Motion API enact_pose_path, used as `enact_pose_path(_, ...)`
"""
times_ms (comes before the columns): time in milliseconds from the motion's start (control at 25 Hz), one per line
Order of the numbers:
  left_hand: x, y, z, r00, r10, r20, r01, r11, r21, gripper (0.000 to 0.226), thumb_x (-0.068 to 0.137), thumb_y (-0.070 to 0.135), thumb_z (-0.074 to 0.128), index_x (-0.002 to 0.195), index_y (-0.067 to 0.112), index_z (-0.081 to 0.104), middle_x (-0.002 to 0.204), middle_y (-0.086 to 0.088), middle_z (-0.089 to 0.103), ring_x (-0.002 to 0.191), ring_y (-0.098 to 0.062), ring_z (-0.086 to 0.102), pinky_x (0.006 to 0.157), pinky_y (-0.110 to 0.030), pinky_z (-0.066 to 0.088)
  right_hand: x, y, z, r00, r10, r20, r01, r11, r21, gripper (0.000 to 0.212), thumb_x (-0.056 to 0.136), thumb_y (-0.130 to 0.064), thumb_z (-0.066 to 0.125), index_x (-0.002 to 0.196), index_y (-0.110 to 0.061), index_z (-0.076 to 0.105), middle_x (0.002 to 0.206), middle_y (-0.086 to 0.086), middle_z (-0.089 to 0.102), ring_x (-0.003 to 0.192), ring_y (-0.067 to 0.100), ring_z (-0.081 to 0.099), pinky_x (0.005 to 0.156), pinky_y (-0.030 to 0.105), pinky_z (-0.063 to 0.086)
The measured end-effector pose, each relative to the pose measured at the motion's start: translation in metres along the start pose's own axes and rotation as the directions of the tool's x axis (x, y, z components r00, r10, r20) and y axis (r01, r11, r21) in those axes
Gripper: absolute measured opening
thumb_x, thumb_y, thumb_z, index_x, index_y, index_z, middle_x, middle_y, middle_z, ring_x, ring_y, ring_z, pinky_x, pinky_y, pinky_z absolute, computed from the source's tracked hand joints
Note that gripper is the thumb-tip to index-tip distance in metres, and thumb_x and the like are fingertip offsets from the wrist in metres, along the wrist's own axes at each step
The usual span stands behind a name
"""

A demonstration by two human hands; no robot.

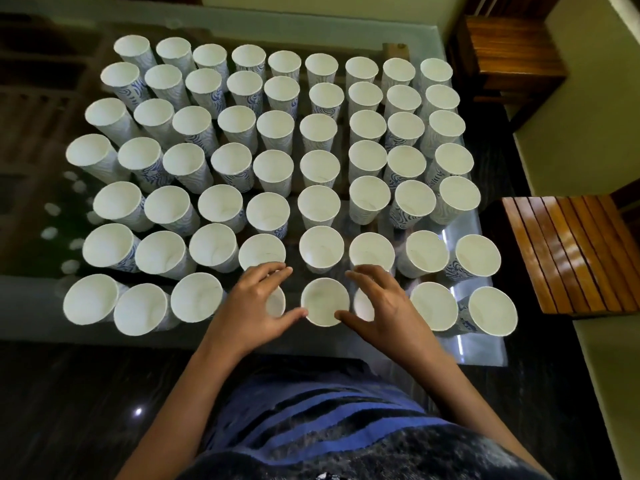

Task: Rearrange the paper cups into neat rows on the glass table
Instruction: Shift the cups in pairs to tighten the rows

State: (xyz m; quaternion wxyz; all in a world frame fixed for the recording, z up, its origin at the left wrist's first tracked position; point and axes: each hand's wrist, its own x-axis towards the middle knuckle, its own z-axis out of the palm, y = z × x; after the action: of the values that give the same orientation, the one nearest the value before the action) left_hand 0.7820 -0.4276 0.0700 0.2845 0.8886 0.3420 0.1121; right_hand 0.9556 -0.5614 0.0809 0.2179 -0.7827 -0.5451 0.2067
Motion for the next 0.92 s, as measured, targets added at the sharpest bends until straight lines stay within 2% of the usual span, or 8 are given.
enact_pose_path(160, -0.006, -0.047, -0.033, 0.987, -0.062, -0.149, 0.068, 0.997, 0.040, 0.044, 0.065, 0.015, 0.082, 0.104, 0.002, 0.067, 0.110, -0.015, 0.064, 0.101, -0.033, 0.061, 0.089, -0.039, 0.045, 0.032, -0.044, 0.023, 0.998, -0.062, 0.012, 0.062, 0.998, 0.001, 0.054, 0.080, -0.029, 0.070, 0.127, -0.009, 0.053, 0.131, 0.012, 0.049, 0.118, 0.027, 0.050, 0.092, 0.036, 0.045)
enact_pose_path(280, -0.007, -0.083, -0.060, 0.986, -0.058, -0.156, 0.066, 0.997, 0.050, 0.042, 0.065, 0.010, 0.081, 0.104, 0.000, 0.067, 0.108, -0.016, 0.064, 0.099, -0.035, 0.061, 0.088, -0.040, 0.045, 0.050, -0.078, 0.043, 0.998, -0.043, -0.051, 0.045, 0.998, 0.039, 0.051, 0.077, -0.023, 0.073, 0.123, -0.006, 0.056, 0.123, 0.013, 0.055, 0.110, 0.028, 0.055, 0.088, 0.033, 0.046)
enact_pose_path(440, -0.012, -0.120, -0.082, 1.000, 0.018, 0.004, -0.018, 0.999, 0.038, 0.051, 0.066, 0.026, 0.082, 0.109, 0.005, 0.066, 0.112, -0.011, 0.063, 0.105, -0.028, 0.059, 0.091, -0.033, 0.042, 0.055, -0.118, 0.076, 0.997, 0.069, -0.021, -0.068, 0.997, 0.025, 0.054, 0.076, -0.027, 0.074, 0.123, -0.008, 0.055, 0.124, 0.011, 0.054, 0.111, 0.029, 0.054, 0.087, 0.037, 0.048)
enact_pose_path(680, -0.018, -0.131, -0.087, 0.974, 0.128, 0.188, -0.129, 0.992, -0.006, 0.073, 0.056, 0.046, 0.082, 0.116, 0.010, 0.062, 0.117, -0.006, 0.060, 0.111, -0.020, 0.054, 0.094, -0.027, 0.039, 0.038, -0.133, 0.089, 0.968, 0.235, -0.090, -0.237, 0.972, -0.002, 0.063, 0.067, -0.031, 0.081, 0.120, -0.009, 0.058, 0.124, 0.012, 0.053, 0.110, 0.029, 0.053, 0.086, 0.037, 0.048)
enact_pose_path(920, -0.012, -0.132, -0.081, 0.949, 0.157, 0.275, -0.155, 0.987, -0.026, 0.077, 0.058, 0.037, 0.084, 0.125, 0.011, 0.056, 0.126, -0.005, 0.055, 0.118, -0.021, 0.048, 0.099, -0.024, 0.033, 0.034, -0.127, 0.093, 0.967, 0.254, -0.003, -0.253, 0.963, -0.092, 0.071, 0.067, -0.028, 0.078, 0.129, -0.014, 0.048, 0.136, 0.009, 0.041, 0.119, 0.026, 0.044, 0.091, 0.029, 0.040)
